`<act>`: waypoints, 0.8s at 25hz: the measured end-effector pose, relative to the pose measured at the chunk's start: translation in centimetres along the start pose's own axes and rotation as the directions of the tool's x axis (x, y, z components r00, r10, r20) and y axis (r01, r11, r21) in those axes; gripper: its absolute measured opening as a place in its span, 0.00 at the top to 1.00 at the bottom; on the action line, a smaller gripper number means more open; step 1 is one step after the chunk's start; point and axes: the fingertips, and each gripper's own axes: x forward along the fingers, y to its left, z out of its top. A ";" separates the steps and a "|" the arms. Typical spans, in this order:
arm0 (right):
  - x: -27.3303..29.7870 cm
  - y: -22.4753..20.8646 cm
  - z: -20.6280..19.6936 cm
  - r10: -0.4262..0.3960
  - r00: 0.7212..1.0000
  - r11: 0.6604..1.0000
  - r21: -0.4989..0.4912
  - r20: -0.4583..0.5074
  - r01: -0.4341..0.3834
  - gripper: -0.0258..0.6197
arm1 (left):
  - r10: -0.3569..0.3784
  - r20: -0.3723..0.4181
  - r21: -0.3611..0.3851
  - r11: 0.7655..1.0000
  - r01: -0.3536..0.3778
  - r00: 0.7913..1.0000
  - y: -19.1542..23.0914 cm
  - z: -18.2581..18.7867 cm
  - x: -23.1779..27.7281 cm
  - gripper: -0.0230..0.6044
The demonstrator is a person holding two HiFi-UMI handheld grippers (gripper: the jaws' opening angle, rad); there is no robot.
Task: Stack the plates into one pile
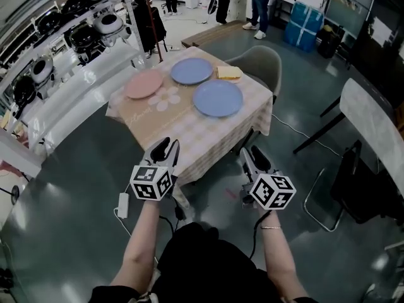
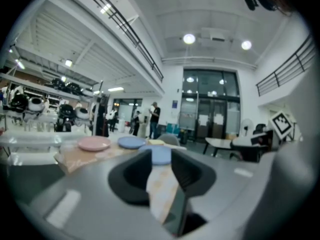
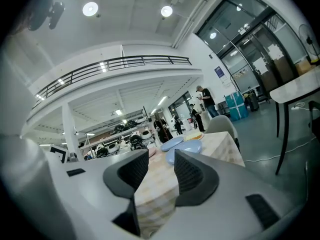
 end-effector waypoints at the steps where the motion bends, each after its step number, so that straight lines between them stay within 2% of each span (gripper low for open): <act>1: 0.1 -0.3 0.1 0.004 1.000 1.000 0.010 0.001 -0.004 0.74 | 0.004 -0.006 -0.003 1.000 -0.004 1.000 0.0 -0.1 0.2 0.76; 10: 3.0 -2.8 1.2 0.002 1.000 1.000 0.025 -0.011 -0.002 0.73 | 0.031 -0.038 -0.021 0.999 -0.032 0.999 1.5 -0.4 4.6 0.71; 20: 11.4 -7.1 1.6 -0.043 0.997 0.999 0.011 -0.069 0.044 0.72 | 0.036 -0.091 -0.041 0.998 -0.040 0.995 5.4 -1.1 13.6 0.71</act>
